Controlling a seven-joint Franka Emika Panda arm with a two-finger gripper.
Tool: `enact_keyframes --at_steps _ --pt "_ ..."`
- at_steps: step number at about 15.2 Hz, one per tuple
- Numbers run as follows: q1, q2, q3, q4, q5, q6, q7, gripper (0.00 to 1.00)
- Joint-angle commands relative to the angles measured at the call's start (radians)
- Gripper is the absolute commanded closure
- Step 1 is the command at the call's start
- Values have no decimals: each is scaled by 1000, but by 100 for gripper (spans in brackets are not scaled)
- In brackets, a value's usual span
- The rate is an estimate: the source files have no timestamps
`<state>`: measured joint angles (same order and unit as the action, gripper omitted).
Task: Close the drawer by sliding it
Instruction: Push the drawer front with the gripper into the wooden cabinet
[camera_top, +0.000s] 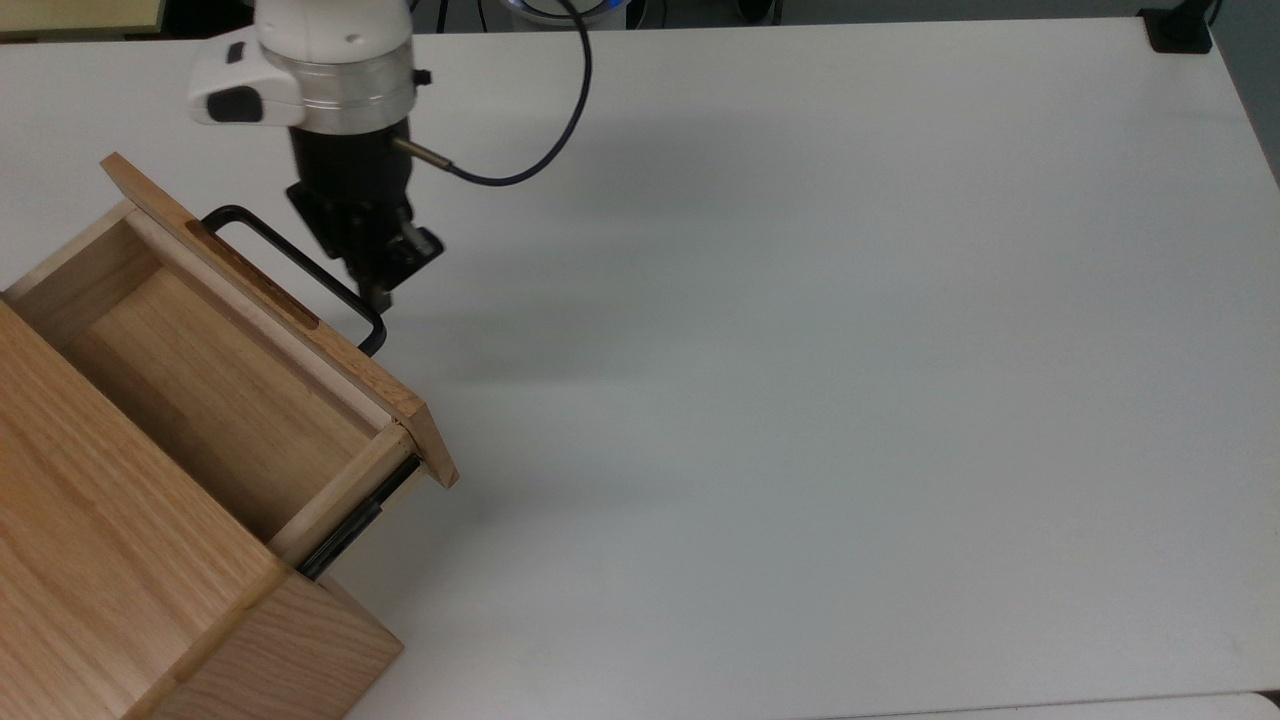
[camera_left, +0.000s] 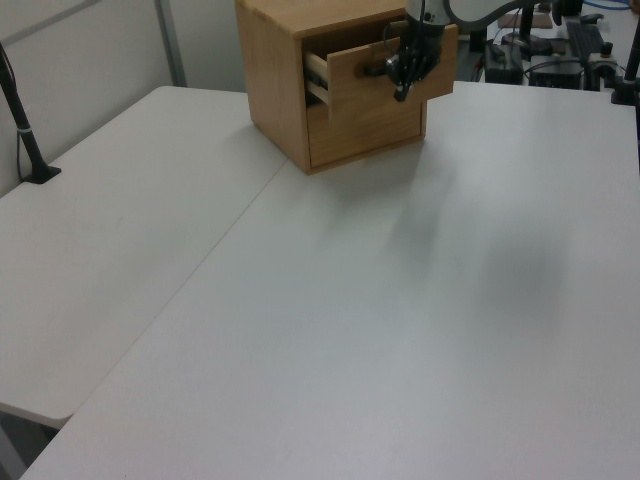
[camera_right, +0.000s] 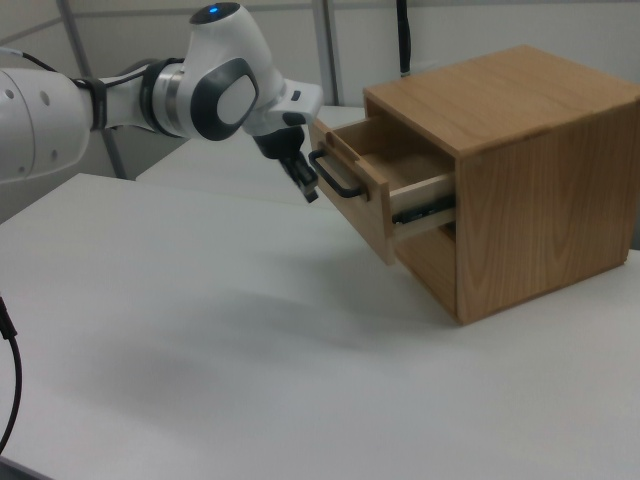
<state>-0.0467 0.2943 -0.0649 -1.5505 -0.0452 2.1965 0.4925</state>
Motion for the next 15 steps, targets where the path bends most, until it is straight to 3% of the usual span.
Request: enact_keyframes --at_steps 1,11,15 --pt "13 46 -56 38 -15 115 14 100" --pt "11 175 -171 59 -19 578 8 100" --pt "11 174 -171 56 -54 592 8 100"
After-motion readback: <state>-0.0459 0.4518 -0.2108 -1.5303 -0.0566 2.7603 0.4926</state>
